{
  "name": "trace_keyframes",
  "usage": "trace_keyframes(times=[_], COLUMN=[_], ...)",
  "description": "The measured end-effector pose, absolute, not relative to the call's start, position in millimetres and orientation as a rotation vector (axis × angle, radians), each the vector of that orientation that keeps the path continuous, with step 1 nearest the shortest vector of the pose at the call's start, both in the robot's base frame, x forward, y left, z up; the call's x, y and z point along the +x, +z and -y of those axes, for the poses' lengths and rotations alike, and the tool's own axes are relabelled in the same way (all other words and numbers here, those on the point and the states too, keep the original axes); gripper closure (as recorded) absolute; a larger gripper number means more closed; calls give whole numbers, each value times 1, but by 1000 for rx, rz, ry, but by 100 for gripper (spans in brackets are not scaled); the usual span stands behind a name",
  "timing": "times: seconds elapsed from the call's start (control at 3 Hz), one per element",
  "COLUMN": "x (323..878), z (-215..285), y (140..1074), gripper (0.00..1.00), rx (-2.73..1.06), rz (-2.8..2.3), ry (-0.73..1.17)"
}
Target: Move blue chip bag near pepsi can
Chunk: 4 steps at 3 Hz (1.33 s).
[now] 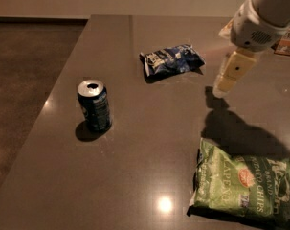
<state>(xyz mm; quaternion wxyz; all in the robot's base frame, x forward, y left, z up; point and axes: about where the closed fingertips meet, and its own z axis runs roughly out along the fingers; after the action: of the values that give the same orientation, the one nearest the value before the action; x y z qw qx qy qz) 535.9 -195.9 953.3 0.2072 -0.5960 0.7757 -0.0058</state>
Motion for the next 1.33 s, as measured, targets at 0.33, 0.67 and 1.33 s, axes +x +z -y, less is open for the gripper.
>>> trace_keyframes(times=[0.33, 0.67, 1.33], x=[588, 614, 680], z=[183, 175, 153], y=[922, 902, 874], gripper=[0, 0, 0], rx=[-1625, -1605, -1513], rz=[-2188, -2211, -2288], ry=[31, 57, 20])
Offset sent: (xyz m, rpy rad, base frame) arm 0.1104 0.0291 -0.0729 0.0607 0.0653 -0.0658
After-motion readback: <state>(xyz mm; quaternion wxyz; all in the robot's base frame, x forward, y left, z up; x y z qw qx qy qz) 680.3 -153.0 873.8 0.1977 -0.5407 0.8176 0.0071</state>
